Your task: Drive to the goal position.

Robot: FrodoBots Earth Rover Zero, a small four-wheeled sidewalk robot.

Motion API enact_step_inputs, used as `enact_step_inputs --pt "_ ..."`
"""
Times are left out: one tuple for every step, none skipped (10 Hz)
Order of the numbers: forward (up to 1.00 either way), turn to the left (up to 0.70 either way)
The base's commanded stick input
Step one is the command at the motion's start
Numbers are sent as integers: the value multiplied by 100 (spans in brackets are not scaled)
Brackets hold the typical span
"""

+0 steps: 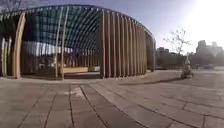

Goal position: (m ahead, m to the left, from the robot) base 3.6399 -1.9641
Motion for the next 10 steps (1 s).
enact_step_inputs --pt "70 -13" --pt "70 -9" --pt "70 -5" --pt "70 -2" --pt "70 -2" --pt "70 -2" --pt "70 -9" --pt "70 -16" --pt "70 -22" --pt "70 -22"
